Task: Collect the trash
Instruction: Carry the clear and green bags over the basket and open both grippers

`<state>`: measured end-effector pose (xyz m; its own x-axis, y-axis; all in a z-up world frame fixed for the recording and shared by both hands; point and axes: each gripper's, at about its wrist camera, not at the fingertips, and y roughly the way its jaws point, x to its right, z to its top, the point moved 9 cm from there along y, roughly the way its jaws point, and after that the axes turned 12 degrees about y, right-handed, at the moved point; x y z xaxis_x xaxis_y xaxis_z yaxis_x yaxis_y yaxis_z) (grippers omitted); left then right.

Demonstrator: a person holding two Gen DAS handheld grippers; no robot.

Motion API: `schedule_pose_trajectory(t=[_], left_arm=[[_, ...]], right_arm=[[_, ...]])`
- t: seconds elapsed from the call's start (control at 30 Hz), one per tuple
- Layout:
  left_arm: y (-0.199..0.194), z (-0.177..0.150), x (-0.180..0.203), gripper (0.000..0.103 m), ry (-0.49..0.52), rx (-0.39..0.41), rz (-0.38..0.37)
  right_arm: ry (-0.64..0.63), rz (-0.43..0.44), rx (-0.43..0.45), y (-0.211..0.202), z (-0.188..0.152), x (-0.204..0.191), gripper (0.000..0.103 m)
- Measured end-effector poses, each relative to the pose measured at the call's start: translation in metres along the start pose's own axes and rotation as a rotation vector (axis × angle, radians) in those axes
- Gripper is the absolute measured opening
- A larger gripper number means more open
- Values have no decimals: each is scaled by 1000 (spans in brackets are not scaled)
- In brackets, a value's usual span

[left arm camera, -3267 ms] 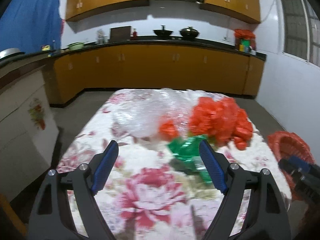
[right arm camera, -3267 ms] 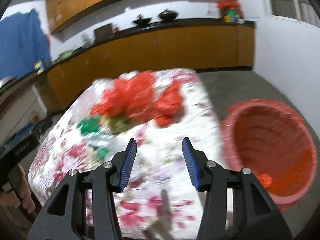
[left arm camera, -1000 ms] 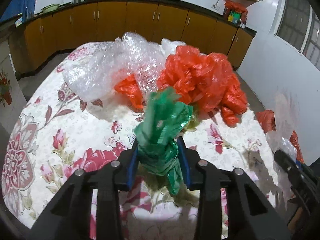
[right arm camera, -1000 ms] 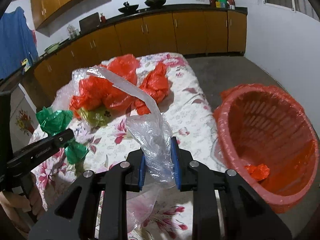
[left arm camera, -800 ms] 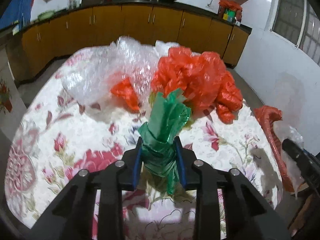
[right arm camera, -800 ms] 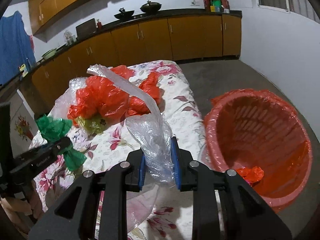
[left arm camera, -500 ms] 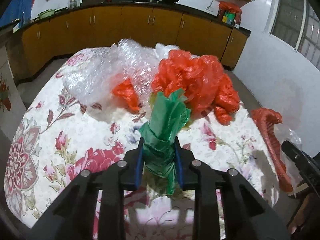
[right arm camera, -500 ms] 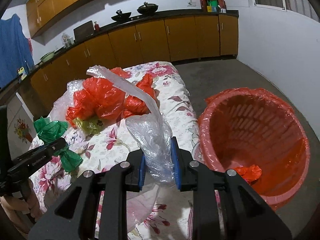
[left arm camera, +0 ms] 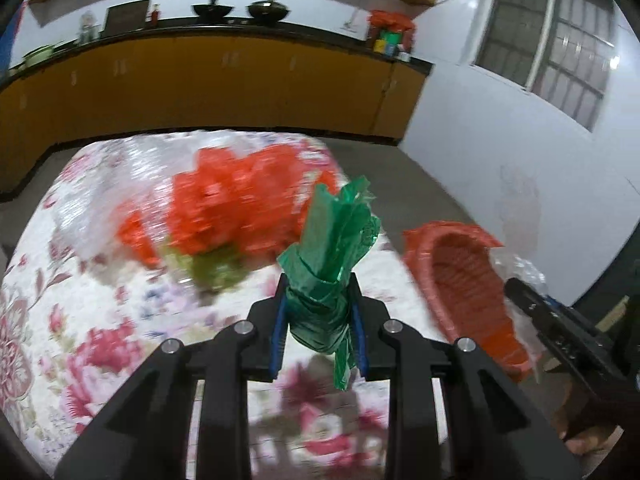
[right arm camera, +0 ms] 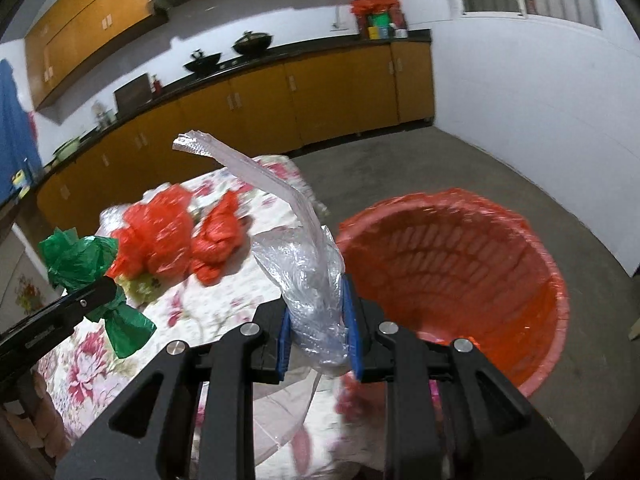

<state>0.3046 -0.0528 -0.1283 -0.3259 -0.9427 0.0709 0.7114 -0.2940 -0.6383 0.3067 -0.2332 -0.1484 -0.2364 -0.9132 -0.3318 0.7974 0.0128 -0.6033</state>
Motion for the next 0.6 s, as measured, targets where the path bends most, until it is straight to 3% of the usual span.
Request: schedule_pose_trajectory(t=[0.6], left_arm=[[39, 38, 117, 27, 138, 11, -218]], right_arm=[[160, -77, 63, -11, 46, 89, 23]])
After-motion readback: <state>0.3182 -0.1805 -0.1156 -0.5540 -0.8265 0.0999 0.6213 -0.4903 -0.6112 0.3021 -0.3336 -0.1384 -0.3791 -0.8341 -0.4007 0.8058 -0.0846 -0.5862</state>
